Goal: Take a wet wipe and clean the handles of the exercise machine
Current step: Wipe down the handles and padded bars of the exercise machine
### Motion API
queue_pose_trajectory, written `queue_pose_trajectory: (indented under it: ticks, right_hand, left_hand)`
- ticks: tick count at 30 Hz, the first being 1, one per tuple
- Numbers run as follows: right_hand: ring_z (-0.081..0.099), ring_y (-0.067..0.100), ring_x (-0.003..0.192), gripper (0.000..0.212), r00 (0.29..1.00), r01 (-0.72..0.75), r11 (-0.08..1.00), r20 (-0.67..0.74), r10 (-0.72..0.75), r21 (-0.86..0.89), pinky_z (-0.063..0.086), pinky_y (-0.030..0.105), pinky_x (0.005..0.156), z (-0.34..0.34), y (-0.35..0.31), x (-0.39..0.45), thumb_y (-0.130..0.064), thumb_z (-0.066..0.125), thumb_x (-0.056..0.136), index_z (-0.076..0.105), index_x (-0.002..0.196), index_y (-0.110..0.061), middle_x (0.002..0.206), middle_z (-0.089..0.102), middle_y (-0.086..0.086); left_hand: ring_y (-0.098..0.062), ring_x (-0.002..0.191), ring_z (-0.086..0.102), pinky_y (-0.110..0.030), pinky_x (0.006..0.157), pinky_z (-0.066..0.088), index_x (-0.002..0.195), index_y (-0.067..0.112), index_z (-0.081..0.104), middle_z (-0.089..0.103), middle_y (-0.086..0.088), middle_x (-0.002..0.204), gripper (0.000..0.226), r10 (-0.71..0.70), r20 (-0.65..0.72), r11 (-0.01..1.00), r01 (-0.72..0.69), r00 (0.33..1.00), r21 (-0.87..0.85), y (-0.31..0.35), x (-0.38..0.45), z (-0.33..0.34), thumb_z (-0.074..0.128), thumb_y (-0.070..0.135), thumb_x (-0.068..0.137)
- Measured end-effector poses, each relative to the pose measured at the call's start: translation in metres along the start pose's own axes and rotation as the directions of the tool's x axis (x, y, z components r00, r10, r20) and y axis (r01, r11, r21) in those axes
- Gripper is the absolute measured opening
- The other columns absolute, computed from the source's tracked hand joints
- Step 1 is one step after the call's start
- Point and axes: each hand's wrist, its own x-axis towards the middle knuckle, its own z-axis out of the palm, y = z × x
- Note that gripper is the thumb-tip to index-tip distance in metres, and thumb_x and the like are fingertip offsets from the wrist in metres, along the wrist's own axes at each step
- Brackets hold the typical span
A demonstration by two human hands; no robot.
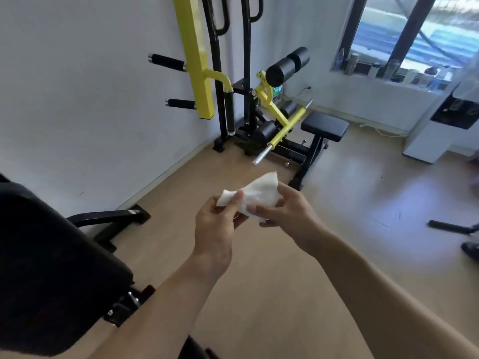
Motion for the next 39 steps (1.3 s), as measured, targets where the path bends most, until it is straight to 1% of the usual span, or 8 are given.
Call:
queue_pose_trajectory:
  ticks: [8,12,16,18,22,27,34,39]
  right_hand:
    - [0.074,0.026,0.089,0.026,0.977,0.118,0.974,0.197,-0.08,-0.193,0.061,0.048,0.081,-0.019,-0.013,0.055,-0.033,0.088,0.073,0.081,0.095,-0.021,0.09,0.077,0.004]
    - [0.072,0.018,0.079,0.015,0.976,0.208,0.909,0.131,-0.171,-0.36,0.061,0.044,0.07,-0.011,-0.016,0.103,-0.034,0.082,0.08,0.075,0.094,-0.031,0.088,0.075,-0.005]
    - [0.064,0.005,0.076,0.01,0.855,0.455,0.61,0.127,-0.503,-0.648,0.055,0.033,0.064,-0.006,-0.019,0.16,-0.034,0.074,0.088,0.071,0.097,-0.036,0.086,0.071,-0.016]
    - [0.062,0.007,0.069,0.007,0.865,0.414,0.622,0.073,-0.497,-0.664,0.051,0.03,0.061,-0.007,-0.023,0.196,-0.039,0.069,0.091,0.074,0.094,-0.035,0.077,0.07,-0.016]
    - [0.071,0.017,0.079,0.013,0.987,0.11,0.99,-0.109,-0.12,-0.089,0.062,0.032,0.073,-0.005,-0.033,0.259,-0.029,0.071,0.092,0.081,0.096,-0.021,0.082,0.076,-0.002]
    - [0.07,0.019,0.088,0.018,0.985,-0.173,0.889,0.091,0.148,0.424,0.059,0.034,0.087,-0.007,-0.041,0.315,-0.014,0.067,0.093,0.073,0.101,0.001,0.092,0.075,0.01]
    - [0.063,0.016,0.081,0.013,0.954,0.121,0.901,-0.299,0.009,0.415,0.059,0.039,0.078,-0.002,-0.056,0.375,-0.02,0.059,0.101,0.062,0.099,-0.008,0.078,0.066,-0.003]
    - [0.062,0.015,0.074,0.023,0.989,-0.004,0.954,-0.139,0.047,0.3,0.055,0.045,0.073,-0.011,-0.068,0.403,-0.033,0.065,0.096,0.063,0.098,-0.011,0.079,0.068,0.0]
  left_hand:
    - [-0.027,0.09,0.073,-0.042,0.081,0.061,0.09,0.012,0.073,0.076,-0.009,0.089,0.03,0.098,0.018,0.946,-0.099,0.995,0.309,0.011,0.052,0.022,0.079,0.041,0.081]
    - [-0.026,0.089,0.074,-0.045,0.084,0.06,0.088,0.018,0.077,0.077,-0.006,0.089,0.032,0.101,-0.081,0.948,-0.071,0.992,0.309,0.022,0.101,0.022,0.08,0.048,0.077]
    - [-0.027,0.082,0.075,-0.034,0.073,0.059,0.086,0.017,0.079,0.078,-0.006,0.082,0.026,0.167,-0.122,0.95,-0.127,0.978,0.284,0.026,0.16,0.024,0.068,0.04,0.092]
    - [-0.025,0.083,0.076,-0.031,0.071,0.059,0.092,0.014,0.078,0.078,-0.009,0.086,0.029,0.17,-0.163,0.968,-0.134,0.972,0.214,0.031,0.194,0.026,0.061,0.036,0.098]
    - [-0.029,0.091,0.075,-0.046,0.084,0.061,0.11,0.005,0.072,0.076,-0.016,0.101,0.029,0.108,-0.223,0.993,-0.115,0.969,-0.017,0.044,0.257,0.033,0.051,0.024,0.104]
    - [-0.029,0.097,0.074,-0.044,0.077,0.062,0.111,0.007,0.07,0.074,-0.016,0.107,0.033,0.055,-0.26,0.994,-0.077,0.964,-0.078,0.053,0.312,0.036,0.044,0.026,0.107]
    - [-0.025,0.094,0.075,-0.036,0.071,0.06,0.104,0.013,0.071,0.078,-0.007,0.101,0.037,0.06,-0.344,0.997,-0.074,0.937,-0.028,0.053,0.355,0.03,0.035,0.023,0.108]
    - [-0.026,0.091,0.075,-0.042,0.065,0.059,0.106,0.008,0.063,0.076,-0.008,0.105,0.032,0.053,-0.297,0.996,-0.071,0.954,-0.05,0.06,0.37,0.05,0.042,0.032,0.107]
